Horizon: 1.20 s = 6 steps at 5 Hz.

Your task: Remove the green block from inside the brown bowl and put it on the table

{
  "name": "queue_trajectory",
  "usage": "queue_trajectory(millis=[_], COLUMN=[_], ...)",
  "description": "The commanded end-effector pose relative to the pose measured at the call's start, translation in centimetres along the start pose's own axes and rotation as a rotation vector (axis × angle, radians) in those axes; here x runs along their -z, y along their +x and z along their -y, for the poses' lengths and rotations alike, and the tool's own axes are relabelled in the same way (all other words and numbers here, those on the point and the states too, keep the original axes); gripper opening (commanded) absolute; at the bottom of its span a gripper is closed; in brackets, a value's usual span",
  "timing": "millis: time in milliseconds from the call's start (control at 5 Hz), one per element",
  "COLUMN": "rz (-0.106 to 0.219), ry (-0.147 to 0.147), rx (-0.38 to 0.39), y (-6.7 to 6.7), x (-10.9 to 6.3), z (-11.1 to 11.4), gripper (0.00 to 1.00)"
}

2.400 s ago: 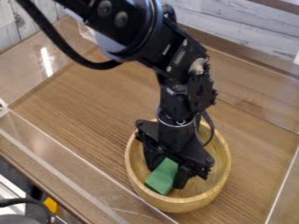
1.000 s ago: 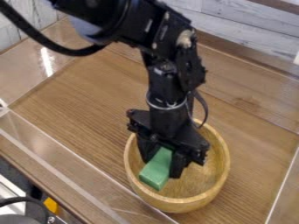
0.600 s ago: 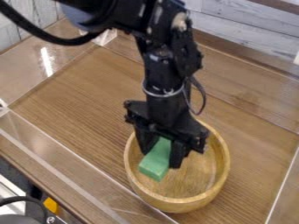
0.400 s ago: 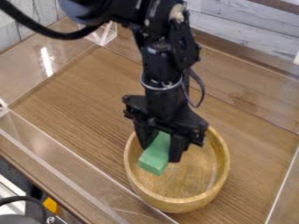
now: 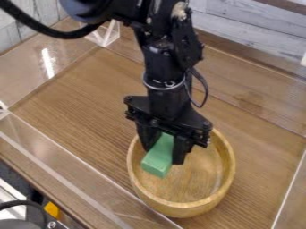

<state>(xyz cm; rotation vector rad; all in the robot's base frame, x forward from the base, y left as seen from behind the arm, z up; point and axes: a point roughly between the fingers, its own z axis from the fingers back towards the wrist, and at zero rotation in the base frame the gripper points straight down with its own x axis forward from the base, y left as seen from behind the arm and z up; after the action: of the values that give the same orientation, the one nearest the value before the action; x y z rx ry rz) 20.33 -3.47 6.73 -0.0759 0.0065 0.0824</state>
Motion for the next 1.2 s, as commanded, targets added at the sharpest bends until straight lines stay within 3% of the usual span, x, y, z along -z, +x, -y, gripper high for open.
queue_trajectory(millis=[0,600,1000], rz=[0.063,0.102,0.121], ry=[-0.008,0.021,0.054], rx=[-0.014,-0.046,-0.074], y=[1.3,2.6,3.4], x=[-1.2,-2.8,-2.1], z=[-0.1,-2.8,-4.9], gripper=[0.0,0.0,0.0])
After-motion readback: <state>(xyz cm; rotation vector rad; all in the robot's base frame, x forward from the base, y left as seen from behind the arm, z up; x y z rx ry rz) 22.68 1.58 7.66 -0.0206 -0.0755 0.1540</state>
